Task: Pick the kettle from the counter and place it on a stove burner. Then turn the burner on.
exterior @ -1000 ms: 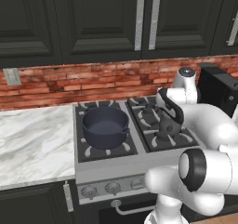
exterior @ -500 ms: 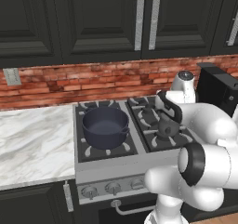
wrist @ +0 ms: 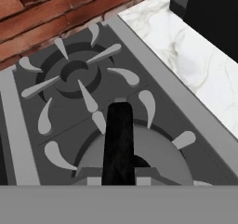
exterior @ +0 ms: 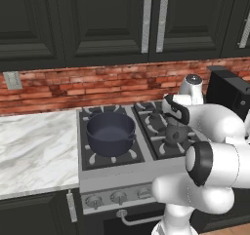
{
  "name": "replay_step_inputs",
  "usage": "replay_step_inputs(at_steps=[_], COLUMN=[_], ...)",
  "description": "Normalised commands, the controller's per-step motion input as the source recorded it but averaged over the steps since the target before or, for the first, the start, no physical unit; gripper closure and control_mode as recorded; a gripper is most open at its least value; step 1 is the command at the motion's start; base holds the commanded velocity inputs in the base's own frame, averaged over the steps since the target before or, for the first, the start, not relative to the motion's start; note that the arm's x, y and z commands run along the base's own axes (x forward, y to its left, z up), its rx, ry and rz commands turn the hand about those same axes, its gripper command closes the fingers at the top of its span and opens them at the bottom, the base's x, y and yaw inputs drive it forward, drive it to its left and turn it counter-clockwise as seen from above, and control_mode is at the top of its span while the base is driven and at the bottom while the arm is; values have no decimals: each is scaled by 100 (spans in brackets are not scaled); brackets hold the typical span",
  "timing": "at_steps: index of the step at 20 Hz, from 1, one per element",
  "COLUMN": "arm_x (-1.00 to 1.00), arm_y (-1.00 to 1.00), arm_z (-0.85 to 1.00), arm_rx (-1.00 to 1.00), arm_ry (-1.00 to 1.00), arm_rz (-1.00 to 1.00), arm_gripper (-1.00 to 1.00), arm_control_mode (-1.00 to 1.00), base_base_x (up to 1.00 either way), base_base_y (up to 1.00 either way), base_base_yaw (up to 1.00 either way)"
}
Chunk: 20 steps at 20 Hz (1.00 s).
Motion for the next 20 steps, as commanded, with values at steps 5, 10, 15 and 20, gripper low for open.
replay_step_inputs(at_steps=[5, 10, 15, 20], arm_x=[20, 3, 0, 0], arm_y=[0, 2, 3, 0], arm_z=[-7, -17, -13, 0], arm_rx=[0, 0, 0, 0], arm_ry=[0, 0, 0, 0], arm_rz=[0, 0, 0, 0], arm_gripper=[100, 100, 100, 100], arm_control_mode=[-100, -100, -100, -100], base_base_x=[0, 0, 0, 0], base_base_y=[0, 0, 0, 0], base_base_yaw=[0, 0, 0, 0])
